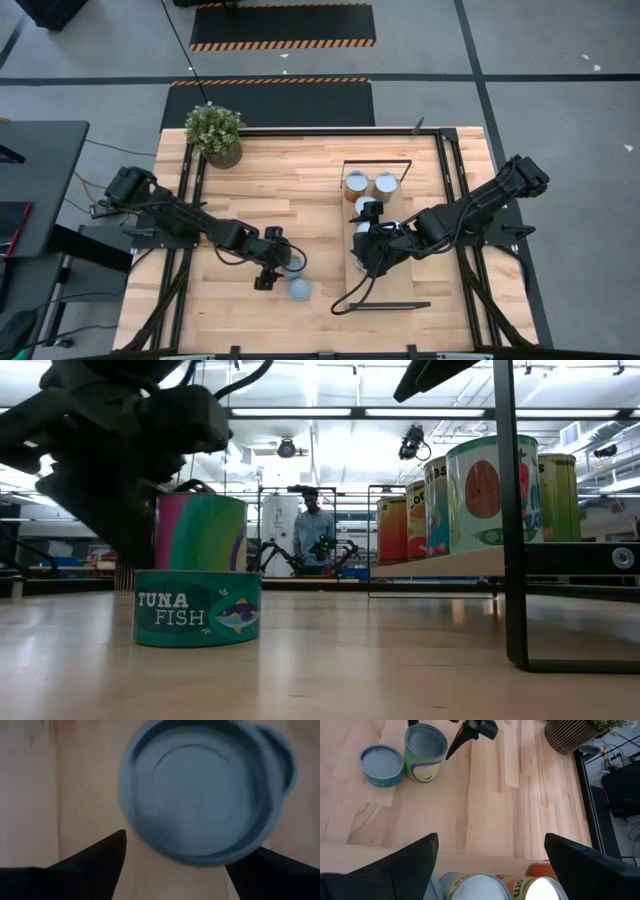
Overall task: Pick and place cans onto a shelf
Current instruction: Put the canned chicken soup on the shelf, then move the canned mixed vegetables in between the canned corn and canned oranges on the shelf
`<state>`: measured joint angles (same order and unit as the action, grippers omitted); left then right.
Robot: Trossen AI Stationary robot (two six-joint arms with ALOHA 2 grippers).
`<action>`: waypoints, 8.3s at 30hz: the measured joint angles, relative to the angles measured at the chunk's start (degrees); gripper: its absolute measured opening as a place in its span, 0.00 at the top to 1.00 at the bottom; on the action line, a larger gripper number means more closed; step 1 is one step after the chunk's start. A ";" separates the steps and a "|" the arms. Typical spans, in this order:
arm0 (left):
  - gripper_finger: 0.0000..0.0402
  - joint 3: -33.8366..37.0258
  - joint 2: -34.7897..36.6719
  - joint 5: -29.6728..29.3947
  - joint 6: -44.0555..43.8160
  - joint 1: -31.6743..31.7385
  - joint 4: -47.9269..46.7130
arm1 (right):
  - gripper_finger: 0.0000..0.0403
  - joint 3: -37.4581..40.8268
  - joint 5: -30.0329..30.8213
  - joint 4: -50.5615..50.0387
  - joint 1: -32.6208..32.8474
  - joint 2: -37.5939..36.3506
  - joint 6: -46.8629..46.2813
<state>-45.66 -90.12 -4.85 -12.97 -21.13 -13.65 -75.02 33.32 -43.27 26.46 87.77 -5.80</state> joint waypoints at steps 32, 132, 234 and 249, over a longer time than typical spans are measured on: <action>0.34 -1.11 -7.72 -0.43 5.02 3.90 17.53 | 0.07 -0.02 -4.93 5.58 -1.29 0.21 -3.15; 0.45 -1.51 -0.22 -7.29 22.68 5.91 6.61 | 0.07 -5.57 -21.29 -7.01 -4.81 1.27 14.69; 0.45 -1.54 -0.25 -0.45 -13.44 2.19 24.40 | 0.08 -0.92 -18.18 -14.77 4.17 8.59 48.05; 0.45 -1.54 -0.25 -0.45 -13.42 2.32 24.50 | 0.08 -0.83 -13.14 -22.20 9.98 3.34 33.14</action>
<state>-47.20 -90.37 -5.30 -26.39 -18.81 10.85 -75.85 20.18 -65.47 36.43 91.11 27.33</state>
